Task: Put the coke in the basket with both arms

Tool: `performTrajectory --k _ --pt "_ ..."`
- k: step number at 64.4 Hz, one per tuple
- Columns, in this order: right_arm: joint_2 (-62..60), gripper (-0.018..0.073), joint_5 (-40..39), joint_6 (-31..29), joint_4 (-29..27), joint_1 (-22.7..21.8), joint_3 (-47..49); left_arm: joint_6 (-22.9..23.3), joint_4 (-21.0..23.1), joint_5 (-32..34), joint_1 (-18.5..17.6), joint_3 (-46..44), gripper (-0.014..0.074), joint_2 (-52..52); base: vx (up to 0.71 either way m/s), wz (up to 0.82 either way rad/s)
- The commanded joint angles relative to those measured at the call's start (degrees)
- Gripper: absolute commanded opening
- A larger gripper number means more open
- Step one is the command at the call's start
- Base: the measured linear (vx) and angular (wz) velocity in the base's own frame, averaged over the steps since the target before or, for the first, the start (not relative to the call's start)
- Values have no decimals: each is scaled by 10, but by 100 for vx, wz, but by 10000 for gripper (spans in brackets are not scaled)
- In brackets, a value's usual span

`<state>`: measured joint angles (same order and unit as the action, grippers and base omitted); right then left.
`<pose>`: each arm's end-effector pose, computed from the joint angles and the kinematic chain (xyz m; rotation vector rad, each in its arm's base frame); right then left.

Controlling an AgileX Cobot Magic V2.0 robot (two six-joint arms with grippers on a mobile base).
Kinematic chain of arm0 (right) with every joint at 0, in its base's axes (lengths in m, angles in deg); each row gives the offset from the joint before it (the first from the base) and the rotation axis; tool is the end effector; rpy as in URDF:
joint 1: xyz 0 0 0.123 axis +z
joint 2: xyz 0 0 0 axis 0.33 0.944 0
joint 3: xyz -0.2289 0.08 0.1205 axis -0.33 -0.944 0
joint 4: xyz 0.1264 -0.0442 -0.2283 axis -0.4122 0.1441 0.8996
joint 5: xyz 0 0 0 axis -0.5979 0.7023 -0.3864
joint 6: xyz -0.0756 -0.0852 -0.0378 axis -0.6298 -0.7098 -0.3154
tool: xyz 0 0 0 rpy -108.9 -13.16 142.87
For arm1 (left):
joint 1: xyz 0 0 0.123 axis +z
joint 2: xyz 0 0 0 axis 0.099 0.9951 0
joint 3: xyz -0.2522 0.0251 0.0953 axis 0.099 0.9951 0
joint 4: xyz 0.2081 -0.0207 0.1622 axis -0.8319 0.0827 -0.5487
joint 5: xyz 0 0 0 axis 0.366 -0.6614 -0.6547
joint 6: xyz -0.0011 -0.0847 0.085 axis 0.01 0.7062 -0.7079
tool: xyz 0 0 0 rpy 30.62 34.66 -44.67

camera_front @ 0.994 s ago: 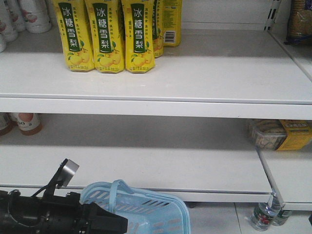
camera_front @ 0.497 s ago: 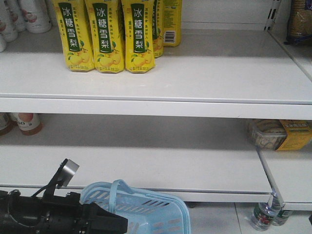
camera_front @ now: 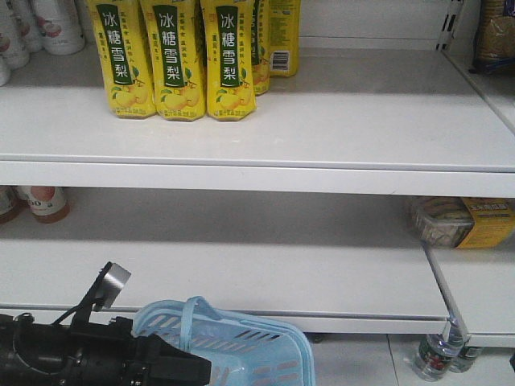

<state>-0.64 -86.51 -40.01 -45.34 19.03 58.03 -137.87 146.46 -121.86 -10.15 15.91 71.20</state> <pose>0.1408 0.0016 0.2326 -0.0785 1.6011 -0.0528 0.1895 -0.1590 0.1466 0.0825 2.4668 -1.6173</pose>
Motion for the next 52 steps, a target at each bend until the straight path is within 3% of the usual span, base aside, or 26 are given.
performTrajectory --k 1,7,21,29,38,52 --pt "3 -10 -36 -4 5 -2 15 -2 61 -66 -2 -13 -6 -19 0 0" --pt "3 -10 -34 -4 5 -2 15 1 40 -75 -2 -10 -6 -30 0 0" --pt "3 -10 -34 -4 5 -2 15 2 75 -81 -12 51 -6 -135 0 0" --pt "3 -10 -34 -4 5 -2 15 2 72 -53 -13 81 -6 -223 0 0" --pt "3 -10 -34 -4 5 -2 15 2 60 25 -13 94 -6 -338 0 0" --pt "3 -10 -34 -4 5 -2 15 3 -32 157 -13 95 -6 -517 0 0"
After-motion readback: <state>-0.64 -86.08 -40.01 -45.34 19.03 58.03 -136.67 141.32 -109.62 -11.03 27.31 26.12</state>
